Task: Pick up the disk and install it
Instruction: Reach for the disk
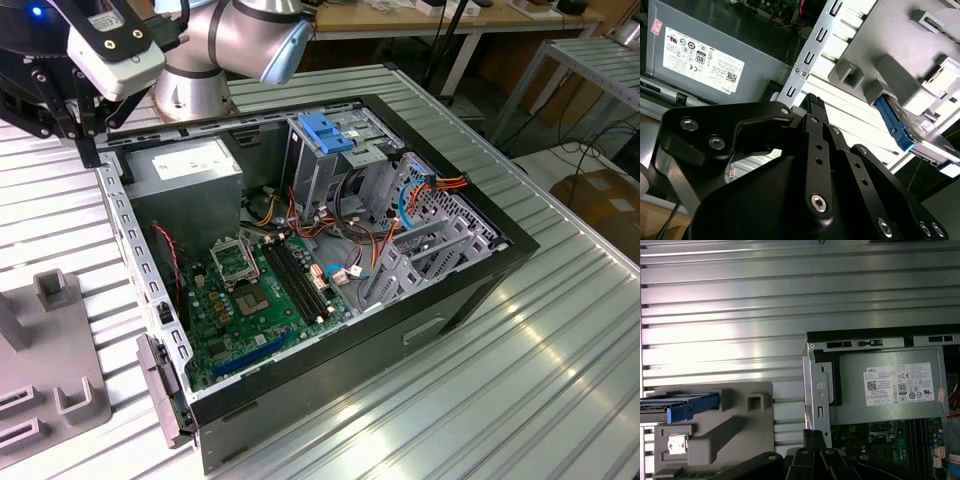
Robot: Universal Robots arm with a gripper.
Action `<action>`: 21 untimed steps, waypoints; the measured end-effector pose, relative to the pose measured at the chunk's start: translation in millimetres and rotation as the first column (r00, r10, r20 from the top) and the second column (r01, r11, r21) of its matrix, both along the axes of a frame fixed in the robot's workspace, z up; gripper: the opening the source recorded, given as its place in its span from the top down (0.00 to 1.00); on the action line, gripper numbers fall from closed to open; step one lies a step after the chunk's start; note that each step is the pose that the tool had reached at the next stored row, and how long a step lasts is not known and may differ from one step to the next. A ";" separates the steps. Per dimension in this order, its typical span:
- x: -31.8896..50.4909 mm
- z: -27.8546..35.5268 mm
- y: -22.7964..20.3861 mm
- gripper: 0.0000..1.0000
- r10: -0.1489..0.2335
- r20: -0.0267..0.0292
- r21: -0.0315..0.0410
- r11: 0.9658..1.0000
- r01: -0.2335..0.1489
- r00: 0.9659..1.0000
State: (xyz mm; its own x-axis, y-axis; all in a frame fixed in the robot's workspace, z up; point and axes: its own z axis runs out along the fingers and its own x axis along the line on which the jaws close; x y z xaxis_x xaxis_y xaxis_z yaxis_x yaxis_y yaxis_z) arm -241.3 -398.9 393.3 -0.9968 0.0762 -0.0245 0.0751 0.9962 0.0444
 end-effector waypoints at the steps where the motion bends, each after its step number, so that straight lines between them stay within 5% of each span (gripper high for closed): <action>1: -0.8 0.0 0.0 0.90 0.000 0.000 0.000 1.000 0.000 1.000; 21: -21.8 0.0 0.0 0.90 0.000 0.000 0.000 1.000 0.000 1.000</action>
